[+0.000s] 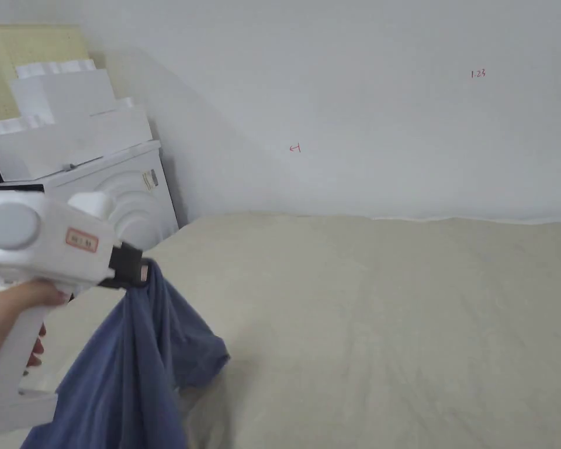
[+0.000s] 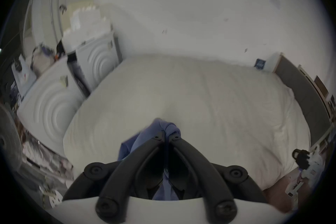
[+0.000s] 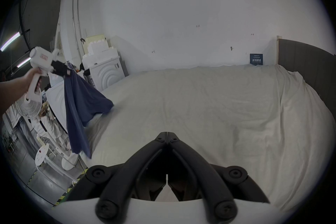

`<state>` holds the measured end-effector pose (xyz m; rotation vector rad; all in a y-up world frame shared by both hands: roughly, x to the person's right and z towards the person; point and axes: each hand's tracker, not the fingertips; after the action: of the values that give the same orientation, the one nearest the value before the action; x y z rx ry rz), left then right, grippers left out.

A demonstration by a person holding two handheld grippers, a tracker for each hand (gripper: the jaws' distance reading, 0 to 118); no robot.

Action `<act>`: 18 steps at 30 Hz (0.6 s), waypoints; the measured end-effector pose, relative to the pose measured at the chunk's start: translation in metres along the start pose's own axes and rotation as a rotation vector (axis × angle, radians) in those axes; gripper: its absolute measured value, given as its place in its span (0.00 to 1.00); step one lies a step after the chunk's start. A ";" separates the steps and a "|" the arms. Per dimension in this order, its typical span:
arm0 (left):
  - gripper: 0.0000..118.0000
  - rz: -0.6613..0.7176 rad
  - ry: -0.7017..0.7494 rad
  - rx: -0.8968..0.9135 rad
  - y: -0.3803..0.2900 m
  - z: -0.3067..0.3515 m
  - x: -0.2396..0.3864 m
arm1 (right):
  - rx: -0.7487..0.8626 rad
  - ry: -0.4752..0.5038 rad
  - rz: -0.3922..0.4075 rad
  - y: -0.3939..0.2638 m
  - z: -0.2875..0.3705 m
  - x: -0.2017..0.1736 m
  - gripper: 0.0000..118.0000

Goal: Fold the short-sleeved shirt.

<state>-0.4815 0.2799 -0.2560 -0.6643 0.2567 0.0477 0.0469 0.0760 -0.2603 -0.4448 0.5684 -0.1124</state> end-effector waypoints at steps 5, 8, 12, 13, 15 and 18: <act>0.02 -0.120 -0.157 0.145 0.061 0.067 0.078 | 0.064 -0.037 -0.029 0.009 0.023 0.020 0.00; 0.02 -0.221 -0.267 0.181 0.074 0.085 0.145 | 0.090 -0.065 -0.061 0.012 0.039 0.034 0.00; 0.02 -0.252 -0.439 0.137 0.081 0.054 0.219 | 0.111 -0.115 -0.088 0.009 0.060 0.057 0.00; 0.02 -0.251 -0.489 0.111 0.078 0.042 0.240 | 0.113 -0.124 -0.092 0.007 0.065 0.063 0.00; 0.02 -0.233 -0.565 0.045 0.064 0.011 0.288 | 0.115 -0.152 -0.104 0.004 0.075 0.074 0.00; 0.02 -0.258 -0.622 -0.090 0.036 -0.049 0.360 | 0.111 -0.196 -0.130 -0.003 0.087 0.091 0.00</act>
<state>-0.1484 0.2647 -0.4053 -0.7355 -0.4325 0.0169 0.1704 0.0858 -0.2390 -0.3792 0.3390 -0.2208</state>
